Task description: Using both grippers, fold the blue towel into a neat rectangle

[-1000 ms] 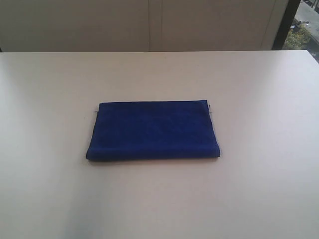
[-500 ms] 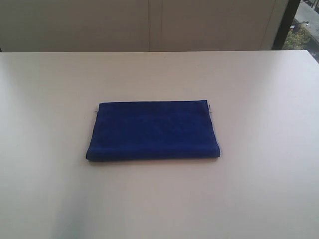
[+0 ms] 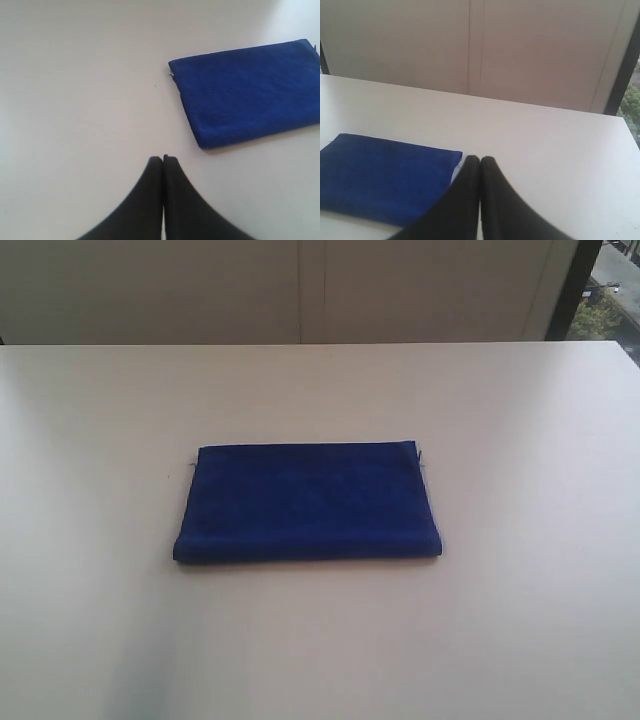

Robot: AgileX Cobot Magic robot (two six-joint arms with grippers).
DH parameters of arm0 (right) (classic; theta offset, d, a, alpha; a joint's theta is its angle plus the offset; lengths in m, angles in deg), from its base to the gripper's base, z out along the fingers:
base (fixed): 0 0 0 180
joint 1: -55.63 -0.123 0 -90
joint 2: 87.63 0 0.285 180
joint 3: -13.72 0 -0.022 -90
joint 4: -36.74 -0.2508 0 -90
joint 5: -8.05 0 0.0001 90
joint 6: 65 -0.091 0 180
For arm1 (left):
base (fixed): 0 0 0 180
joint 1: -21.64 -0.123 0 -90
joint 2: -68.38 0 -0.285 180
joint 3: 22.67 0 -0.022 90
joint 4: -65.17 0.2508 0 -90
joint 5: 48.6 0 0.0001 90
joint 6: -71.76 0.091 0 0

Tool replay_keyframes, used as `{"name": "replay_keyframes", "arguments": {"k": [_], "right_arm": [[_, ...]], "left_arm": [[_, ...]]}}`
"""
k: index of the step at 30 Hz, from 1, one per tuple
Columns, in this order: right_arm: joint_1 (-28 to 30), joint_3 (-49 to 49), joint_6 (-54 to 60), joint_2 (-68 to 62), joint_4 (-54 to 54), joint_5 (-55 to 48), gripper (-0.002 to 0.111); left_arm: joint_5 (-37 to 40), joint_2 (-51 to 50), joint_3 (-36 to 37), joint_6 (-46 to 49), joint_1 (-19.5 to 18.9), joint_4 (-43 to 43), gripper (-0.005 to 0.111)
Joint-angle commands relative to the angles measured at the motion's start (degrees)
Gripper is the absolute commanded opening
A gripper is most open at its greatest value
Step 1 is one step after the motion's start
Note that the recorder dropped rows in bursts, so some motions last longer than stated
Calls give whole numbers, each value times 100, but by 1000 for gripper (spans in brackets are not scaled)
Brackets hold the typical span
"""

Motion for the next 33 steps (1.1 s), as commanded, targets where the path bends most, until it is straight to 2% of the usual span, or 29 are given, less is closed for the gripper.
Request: {"name": "replay_keyframes", "arguments": {"k": [1,7,9,20,24,29,33], "right_arm": [[201,139,26,181,-11,94,0],[1233,308,26,428,-10,49,0],[1384,320,26,428,-10,59,0],[1402,343,26,733,-10,69,0],[1402,343,660,931,2,69,0],[1402,354,675,931,-11,69,0],[1402,1048,615,1145,-43,276,0]], "left_arm": [[-11,44,28,12,-21,-18,0],[-11,44,28,12,-21,-18,0],[-11,44,28,12,-21,-18,0],[-11,44,28,12,-21,-18,0],[-11,44,28,12,-21,-18,0],[-11,44,28,12,-21,-18,0],[-11,44,28,12,-21,-18,0]]}}
